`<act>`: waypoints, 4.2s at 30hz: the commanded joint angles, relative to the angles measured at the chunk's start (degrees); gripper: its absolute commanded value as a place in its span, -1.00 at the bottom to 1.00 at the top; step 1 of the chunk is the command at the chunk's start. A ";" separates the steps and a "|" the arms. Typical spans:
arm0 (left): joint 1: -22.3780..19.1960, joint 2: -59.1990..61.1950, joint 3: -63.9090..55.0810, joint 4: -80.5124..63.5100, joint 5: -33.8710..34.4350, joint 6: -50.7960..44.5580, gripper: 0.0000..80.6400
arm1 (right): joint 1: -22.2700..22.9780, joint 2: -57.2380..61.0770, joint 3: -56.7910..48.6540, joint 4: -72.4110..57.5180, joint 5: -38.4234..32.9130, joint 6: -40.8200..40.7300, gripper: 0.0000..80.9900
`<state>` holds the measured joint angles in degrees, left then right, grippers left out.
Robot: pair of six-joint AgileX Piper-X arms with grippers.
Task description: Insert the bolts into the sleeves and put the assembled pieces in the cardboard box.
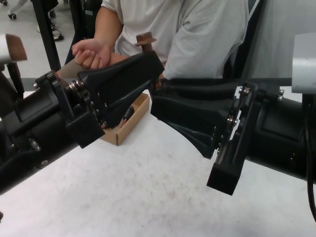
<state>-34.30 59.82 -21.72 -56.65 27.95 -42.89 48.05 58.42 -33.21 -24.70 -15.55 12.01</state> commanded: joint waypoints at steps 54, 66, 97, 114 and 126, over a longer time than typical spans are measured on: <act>19.29 -0.29 2.59 -10.04 18.53 2.66 -0.98 | -4.88 4.82 -13.84 22.66 -2.91 -2.17 -0.99; 21.09 -10.21 2.59 6.89 13.72 10.29 -0.98 | -9.93 25.33 -31.49 37.43 -10.80 -2.12 -0.99; 21.07 -28.17 2.59 50.05 0.41 23.91 -0.98 | -13.95 74.71 -85.04 58.75 0.23 22.20 -0.99; 21.07 -28.17 2.59 50.06 0.41 24.09 -0.98 | -13.55 81.51 -86.42 50.93 4.34 29.94 -0.96; 21.07 -28.17 2.59 50.06 0.41 24.09 -0.98 | -13.68 80.55 -86.42 48.44 2.32 30.93 -0.06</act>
<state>-13.36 32.15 -18.86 -6.07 28.79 -19.11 34.47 140.58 -118.99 24.32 -12.46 42.63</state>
